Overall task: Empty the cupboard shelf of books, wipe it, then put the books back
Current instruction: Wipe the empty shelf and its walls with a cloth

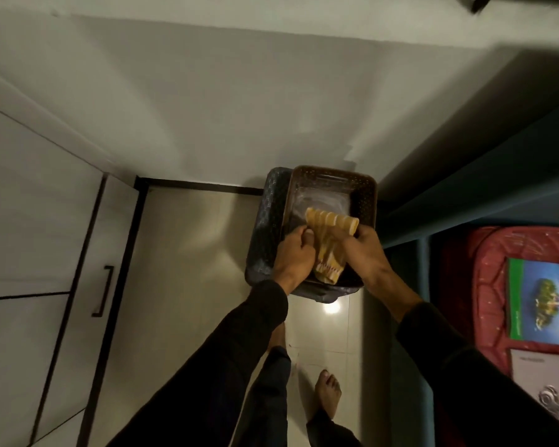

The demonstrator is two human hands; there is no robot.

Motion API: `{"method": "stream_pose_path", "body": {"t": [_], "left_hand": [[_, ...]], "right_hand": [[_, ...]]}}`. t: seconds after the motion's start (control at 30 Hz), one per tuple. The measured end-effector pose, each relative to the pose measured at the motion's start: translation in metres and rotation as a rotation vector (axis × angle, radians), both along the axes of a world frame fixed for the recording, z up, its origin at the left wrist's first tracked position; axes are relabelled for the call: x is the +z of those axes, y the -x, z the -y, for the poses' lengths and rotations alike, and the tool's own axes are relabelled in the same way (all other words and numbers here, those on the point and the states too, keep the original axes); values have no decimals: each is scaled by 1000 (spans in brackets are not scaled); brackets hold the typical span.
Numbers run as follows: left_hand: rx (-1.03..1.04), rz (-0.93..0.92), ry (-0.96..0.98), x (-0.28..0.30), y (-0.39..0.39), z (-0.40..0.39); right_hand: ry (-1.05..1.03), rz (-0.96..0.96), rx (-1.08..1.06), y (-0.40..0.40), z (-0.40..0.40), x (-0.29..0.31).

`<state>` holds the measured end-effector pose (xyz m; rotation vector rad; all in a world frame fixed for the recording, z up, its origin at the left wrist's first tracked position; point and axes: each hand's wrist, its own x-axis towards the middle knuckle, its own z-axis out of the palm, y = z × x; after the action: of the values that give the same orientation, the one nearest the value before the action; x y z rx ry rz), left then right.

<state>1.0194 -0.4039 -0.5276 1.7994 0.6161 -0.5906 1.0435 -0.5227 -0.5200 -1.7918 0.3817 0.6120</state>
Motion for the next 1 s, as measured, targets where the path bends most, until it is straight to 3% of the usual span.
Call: {"method": "stream_pose_path", "body": {"t": [0.3, 0.5, 0.7, 1.0], "left_hand": [[309, 85, 118, 59, 59, -6], [524, 291, -28, 97, 117, -3], [644, 430, -209, 131, 188, -1], [904, 479, -80, 169, 301, -12]], "right_hand": [[-141, -70, -29, 49, -2, 77], [-222, -83, 12, 85, 2, 120], [-254, -69, 218, 132, 1, 157], [-233, -62, 495, 209, -32, 187]]}}
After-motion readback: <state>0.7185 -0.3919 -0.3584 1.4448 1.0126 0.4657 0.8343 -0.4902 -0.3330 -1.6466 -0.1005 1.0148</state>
